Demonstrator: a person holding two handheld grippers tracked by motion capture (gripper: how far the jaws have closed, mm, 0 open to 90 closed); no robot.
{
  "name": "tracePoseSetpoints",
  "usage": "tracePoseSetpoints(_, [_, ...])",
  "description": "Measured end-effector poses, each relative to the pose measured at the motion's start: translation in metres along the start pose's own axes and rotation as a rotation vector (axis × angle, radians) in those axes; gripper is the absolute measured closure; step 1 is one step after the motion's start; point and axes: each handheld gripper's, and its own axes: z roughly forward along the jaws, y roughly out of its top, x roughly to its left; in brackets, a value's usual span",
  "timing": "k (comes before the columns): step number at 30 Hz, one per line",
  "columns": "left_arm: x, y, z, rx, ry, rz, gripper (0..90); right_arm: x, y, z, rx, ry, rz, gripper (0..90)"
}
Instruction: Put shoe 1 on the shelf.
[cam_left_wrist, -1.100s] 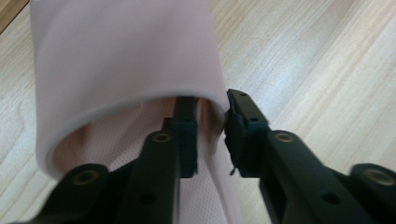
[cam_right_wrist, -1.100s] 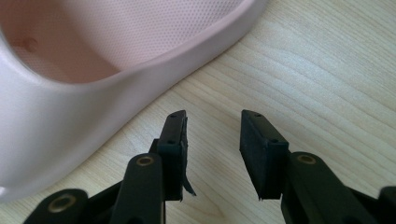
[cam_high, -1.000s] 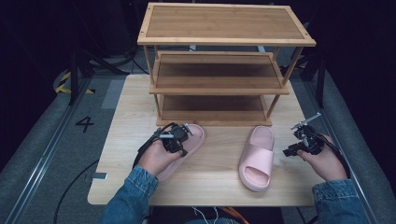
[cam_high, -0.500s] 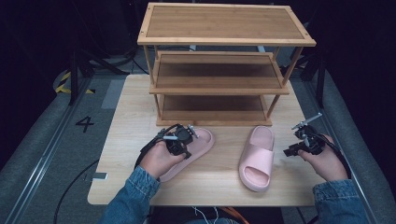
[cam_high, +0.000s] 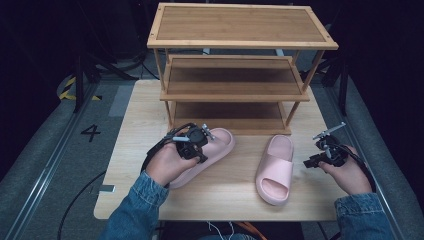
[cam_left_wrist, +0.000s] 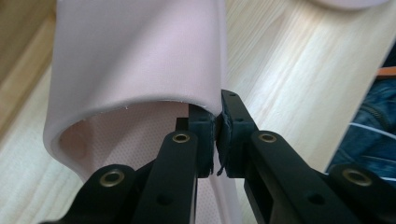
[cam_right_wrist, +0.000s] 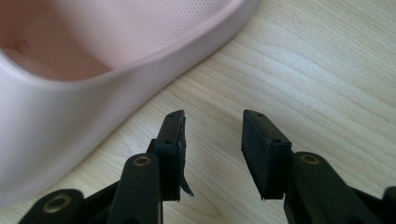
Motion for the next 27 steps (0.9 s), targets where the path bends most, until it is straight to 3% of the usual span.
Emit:
tracePoseSetpoints(11, [0.004, 0.013, -0.041, -0.050, 0.051, 0.013, 84.6, 0.000, 0.000, 0.003, 0.003, 0.000, 0.015, 60.7])
tracePoseSetpoints(21, [0.009, 0.025, -0.065, -0.087, 0.084, 0.017, 84.4, -0.002, -0.002, 0.001, -0.004, 0.006, 0.019, 60.6])
tracePoseSetpoints(27, [0.012, 0.033, -0.076, -0.091, 0.060, 0.019, 84.2, -0.002, -0.005, 0.003, 0.001, 0.009, 0.028, 60.6])
